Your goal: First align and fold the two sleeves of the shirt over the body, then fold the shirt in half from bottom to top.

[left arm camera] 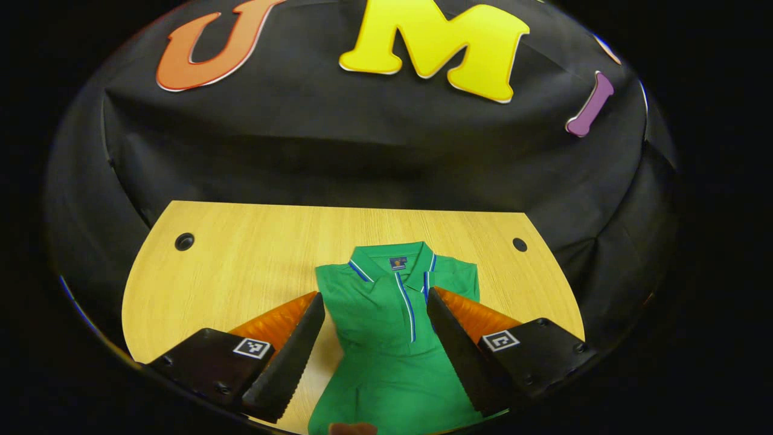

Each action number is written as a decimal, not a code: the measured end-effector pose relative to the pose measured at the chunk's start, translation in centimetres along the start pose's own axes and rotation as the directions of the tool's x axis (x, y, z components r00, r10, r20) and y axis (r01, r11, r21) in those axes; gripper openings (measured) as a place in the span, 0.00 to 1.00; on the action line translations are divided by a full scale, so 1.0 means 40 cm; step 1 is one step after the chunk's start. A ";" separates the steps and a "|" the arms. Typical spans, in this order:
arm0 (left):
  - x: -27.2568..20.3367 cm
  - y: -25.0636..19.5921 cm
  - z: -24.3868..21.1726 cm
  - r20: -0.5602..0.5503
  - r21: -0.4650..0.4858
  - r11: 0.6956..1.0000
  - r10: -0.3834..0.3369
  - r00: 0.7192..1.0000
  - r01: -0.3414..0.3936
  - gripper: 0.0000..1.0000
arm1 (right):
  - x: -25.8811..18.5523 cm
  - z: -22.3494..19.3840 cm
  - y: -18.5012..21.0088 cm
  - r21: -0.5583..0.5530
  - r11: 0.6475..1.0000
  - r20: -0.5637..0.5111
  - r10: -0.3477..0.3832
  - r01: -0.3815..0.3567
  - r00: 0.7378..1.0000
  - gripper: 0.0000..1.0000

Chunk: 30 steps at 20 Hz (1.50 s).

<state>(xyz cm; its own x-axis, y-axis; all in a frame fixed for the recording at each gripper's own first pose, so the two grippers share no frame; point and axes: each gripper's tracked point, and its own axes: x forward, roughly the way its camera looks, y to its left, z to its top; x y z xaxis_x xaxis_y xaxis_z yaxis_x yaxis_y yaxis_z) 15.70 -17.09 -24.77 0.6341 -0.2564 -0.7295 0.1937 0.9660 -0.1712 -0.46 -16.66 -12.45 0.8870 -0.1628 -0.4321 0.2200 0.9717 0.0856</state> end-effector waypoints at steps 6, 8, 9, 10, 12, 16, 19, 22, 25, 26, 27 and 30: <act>-0.178 0.094 -0.033 0.084 -0.074 0.996 0.060 0.995 -0.054 1.00 | -0.006 -0.024 0.045 -0.048 0.997 -0.019 0.062 -0.063 0.998 0.96; -0.225 0.113 -0.061 0.101 -0.061 0.995 0.078 0.992 -0.072 1.00 | -0.014 -0.045 0.048 -0.066 0.995 -0.039 0.076 -0.078 0.996 0.96; -0.249 0.123 -0.078 0.106 -0.041 0.996 0.086 0.991 -0.082 1.00 | -0.019 -0.061 0.049 -0.074 0.993 -0.054 0.086 -0.090 0.995 0.96; -0.271 0.123 -0.101 0.105 -0.021 0.996 0.084 0.991 -0.082 1.00 | -0.025 -0.086 0.052 -0.088 0.990 -0.081 0.099 -0.106 0.992 0.96; -0.309 0.113 -0.162 0.078 0.001 0.998 0.058 0.995 -0.059 1.00 | -0.035 -0.132 0.036 -0.128 0.985 -0.131 0.103 -0.119 0.986 0.93; -0.342 0.110 -0.303 -0.002 0.044 0.998 0.047 0.999 -0.047 1.00 | -0.061 -0.213 -0.010 -0.144 0.982 -0.216 0.087 -0.119 0.973 0.96; -0.355 0.119 -0.438 -0.130 0.042 0.998 0.041 0.991 -0.036 1.00 | -0.070 -0.279 -0.048 -0.149 0.982 -0.297 0.068 -0.117 0.952 0.96; -0.358 0.135 -0.544 -0.263 0.031 0.999 0.041 0.964 -0.034 1.00 | -0.087 -0.348 -0.083 -0.156 0.981 -0.383 0.049 -0.117 0.922 0.96; -0.385 0.142 -0.654 -0.398 0.029 0.999 0.027 0.917 -0.017 1.00 | -0.118 -0.465 -0.129 -0.121 0.987 -0.531 0.023 -0.103 0.847 0.96; -0.400 0.144 -0.690 -0.442 0.025 1.000 0.012 0.897 -0.001 1.00 | -0.129 -0.514 -0.149 -0.106 0.990 -0.590 0.012 -0.092 0.808 0.96; -0.418 0.152 -0.722 -0.483 0.024 1.000 0.007 0.875 0.005 1.00 | -0.136 -0.558 -0.166 -0.089 0.993 -0.640 0.002 -0.076 0.769 0.97; -0.458 0.188 -0.791 -0.584 0.028 1.000 0.024 0.812 -0.010 1.00 | -0.178 -0.669 -0.203 -0.061 0.997 -0.775 -0.021 -0.041 0.632 0.94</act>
<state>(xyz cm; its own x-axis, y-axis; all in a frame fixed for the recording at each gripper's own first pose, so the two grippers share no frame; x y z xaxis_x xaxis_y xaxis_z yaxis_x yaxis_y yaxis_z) -18.15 -4.09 -33.65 0.0824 -0.1657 -0.9827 0.2085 0.9671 -0.1456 -19.43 -18.82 -34.10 0.2415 0.0092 -0.9704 0.1585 0.9862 0.0488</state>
